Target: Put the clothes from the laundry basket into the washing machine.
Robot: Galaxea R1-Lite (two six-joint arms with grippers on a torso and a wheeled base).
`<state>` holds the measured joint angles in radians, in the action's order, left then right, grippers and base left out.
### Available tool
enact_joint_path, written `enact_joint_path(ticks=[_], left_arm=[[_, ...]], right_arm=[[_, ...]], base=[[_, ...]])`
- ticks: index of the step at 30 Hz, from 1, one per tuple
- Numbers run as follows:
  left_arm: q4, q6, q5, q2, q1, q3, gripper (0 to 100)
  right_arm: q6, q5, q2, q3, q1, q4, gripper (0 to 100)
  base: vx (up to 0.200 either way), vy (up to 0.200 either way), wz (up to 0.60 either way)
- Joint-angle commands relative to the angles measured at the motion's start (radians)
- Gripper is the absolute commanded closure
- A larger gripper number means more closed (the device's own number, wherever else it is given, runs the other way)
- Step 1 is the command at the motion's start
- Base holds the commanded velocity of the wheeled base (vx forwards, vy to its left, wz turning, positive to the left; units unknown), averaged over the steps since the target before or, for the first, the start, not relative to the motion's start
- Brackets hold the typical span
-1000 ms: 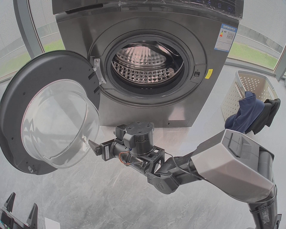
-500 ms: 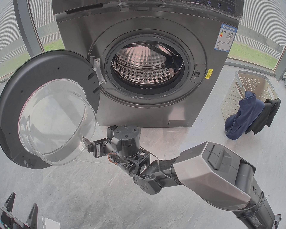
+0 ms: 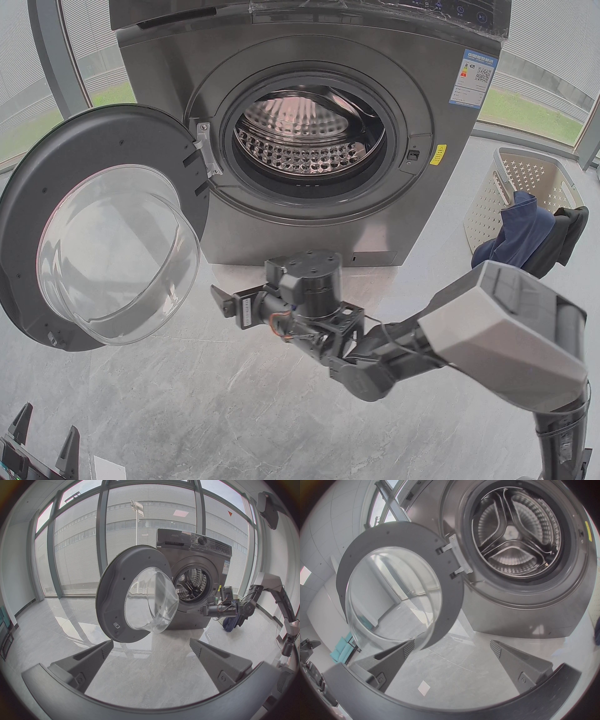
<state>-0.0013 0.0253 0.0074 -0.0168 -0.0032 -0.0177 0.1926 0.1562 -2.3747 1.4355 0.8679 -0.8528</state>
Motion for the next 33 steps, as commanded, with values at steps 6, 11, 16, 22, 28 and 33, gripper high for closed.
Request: enact_joint_path(ticks=[6,11,16,22,28,33], left_arm=[[0.0,-0.001,0.0,0.015,0.0,0.018,0],[0.0,-0.002,0.0,0.015,0.0,0.018,0],[0.0,-0.002,0.0,0.015,0.0,0.018,0],[0.0,-0.002,0.0,0.015,0.0,0.018,0],[0.0,-0.002,0.0,0.015,0.0,0.018,0],[0.0,-0.002,0.0,0.015,0.0,0.018,0]], right_arm=[[-0.087,-0.026,0.752,-0.866,-0.274,-0.207,0],[-0.082,-0.079,0.913,-1.075,-0.382,-0.239,0],[-0.093,-0.089,1.154,-1.302,-0.52,-0.255,0],[-0.099,-0.092,1.321,-1.436,-0.635,-0.244,0],[-0.107,-0.135,1.73,-1.436,-0.762,0.176,0],[-0.13,-0.145,1.994,-1.436,-0.822,0.451,0]], base=[[0.0,0.0,0.0],[0.0,0.0,0.0],[0.0,0.0,0.0],[0.0,0.0,0.0],[0.0,0.0,0.0],[0.0,0.0,0.0]])
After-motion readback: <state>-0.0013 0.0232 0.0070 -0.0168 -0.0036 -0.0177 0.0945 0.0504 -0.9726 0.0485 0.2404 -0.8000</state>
